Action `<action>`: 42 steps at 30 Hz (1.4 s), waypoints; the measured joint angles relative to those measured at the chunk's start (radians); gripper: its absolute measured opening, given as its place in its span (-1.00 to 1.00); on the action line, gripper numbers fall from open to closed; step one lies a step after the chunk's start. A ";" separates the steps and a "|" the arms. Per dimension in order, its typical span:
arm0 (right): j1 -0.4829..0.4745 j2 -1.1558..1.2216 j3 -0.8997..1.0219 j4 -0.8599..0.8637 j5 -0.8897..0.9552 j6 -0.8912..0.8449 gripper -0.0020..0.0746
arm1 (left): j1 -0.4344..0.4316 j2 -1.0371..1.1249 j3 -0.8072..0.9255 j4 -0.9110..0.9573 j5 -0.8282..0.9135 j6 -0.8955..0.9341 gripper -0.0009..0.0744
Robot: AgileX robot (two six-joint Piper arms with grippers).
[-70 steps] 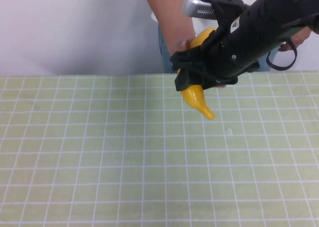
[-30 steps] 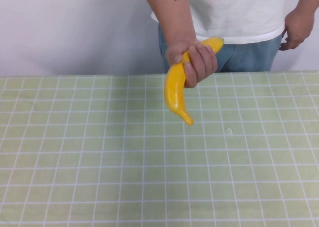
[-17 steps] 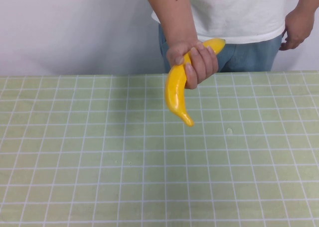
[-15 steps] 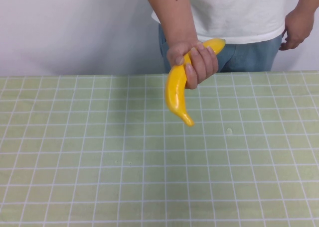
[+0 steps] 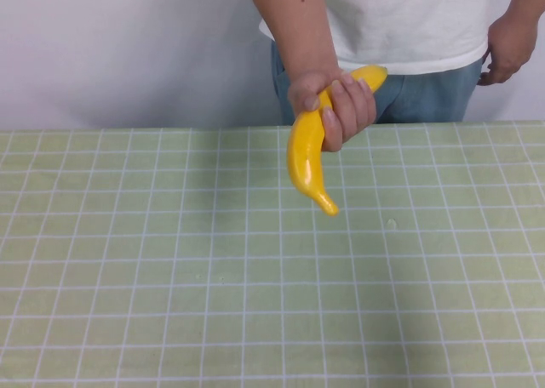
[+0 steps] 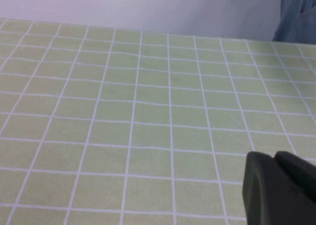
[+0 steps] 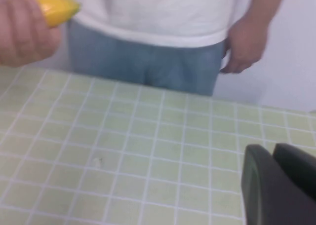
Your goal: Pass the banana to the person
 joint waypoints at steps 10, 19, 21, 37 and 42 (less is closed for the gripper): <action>-0.220 -0.456 0.510 0.021 -0.180 0.002 -0.97 | 0.000 0.000 0.000 0.000 0.000 0.000 -0.97; -0.265 -0.529 0.584 0.094 -0.104 -0.016 -0.97 | 0.000 0.000 0.000 0.000 0.000 0.000 -0.97; -0.265 -0.529 0.584 0.141 -0.101 -0.074 -0.97 | 0.000 0.000 0.000 0.000 0.000 0.000 -0.97; -0.269 -0.529 0.584 0.231 -0.101 -0.144 -0.97 | 0.000 0.000 0.000 0.000 0.000 0.000 -0.97; -0.269 -0.529 0.584 0.231 -0.101 -0.142 -0.97 | 0.000 0.000 0.000 0.000 0.000 0.000 -0.97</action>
